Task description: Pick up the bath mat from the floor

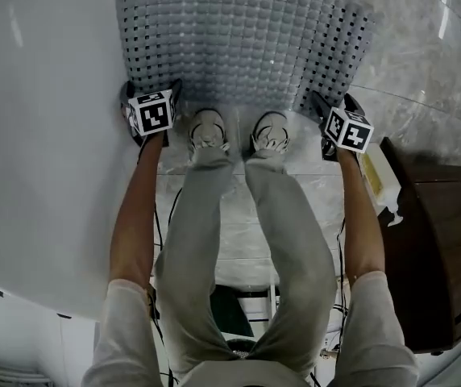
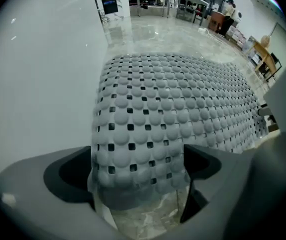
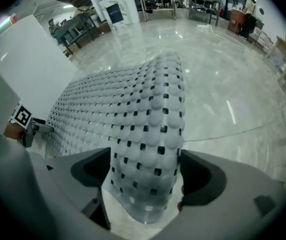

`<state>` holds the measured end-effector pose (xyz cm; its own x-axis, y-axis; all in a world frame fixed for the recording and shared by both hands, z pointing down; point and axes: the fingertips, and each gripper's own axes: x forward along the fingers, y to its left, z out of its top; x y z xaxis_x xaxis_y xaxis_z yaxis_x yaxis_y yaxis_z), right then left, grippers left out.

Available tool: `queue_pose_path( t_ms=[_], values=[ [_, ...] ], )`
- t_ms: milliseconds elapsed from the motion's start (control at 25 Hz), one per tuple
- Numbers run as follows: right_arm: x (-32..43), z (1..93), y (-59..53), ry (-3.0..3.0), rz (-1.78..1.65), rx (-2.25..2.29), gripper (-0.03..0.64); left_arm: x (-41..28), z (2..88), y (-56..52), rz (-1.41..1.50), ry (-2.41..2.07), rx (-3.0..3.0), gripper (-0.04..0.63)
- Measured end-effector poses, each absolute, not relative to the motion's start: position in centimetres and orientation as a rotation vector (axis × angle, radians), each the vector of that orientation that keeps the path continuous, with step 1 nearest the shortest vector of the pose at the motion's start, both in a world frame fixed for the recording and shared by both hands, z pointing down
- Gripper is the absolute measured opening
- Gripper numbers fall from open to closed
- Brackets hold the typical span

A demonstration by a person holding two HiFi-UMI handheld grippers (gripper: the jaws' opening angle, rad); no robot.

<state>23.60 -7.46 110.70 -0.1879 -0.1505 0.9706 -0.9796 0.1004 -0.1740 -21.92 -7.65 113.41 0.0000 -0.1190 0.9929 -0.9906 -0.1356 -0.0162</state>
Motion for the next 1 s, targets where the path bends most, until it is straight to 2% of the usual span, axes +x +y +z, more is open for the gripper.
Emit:
queue_pose_path(
  t_ms=[400,560,640,680,800,880,1000],
  values=[
    [24.3,113.6,-7.1,-1.451,1.161,1.178,0.396,-22.1,114.7,-7.6,1.211,-1.217,1.397,0.568],
    [24.4,113.5,-7.2,-1.419,1.166,1.154,0.394,-21.6,114.6,-7.7,1.218,-1.179,1.393,0.542],
    [23.8,113.4,-7.2,-1.41,1.19,1.119,0.384,-21.1,114.3,-7.8,1.233,-1.161,1.392,0.494],
    [23.2,113.3,-7.3,-1.416,1.2,1.094,0.35,-20.6,114.1,-7.8,1.245,-1.154,1.398,0.453],
    [20.7,112.8,-7.4,-1.447,1.172,0.991,0.185,-19.3,114.1,-7.5,1.273,-1.124,1.439,0.32],
    [19.7,112.5,-7.2,-1.453,1.164,0.958,0.15,-18.5,113.9,-7.3,1.262,-1.087,1.466,0.269],
    [19.2,111.5,-6.9,-1.47,1.216,0.954,0.132,-16.9,112.6,-7.7,1.21,-1.029,1.504,0.169]
  ],
)
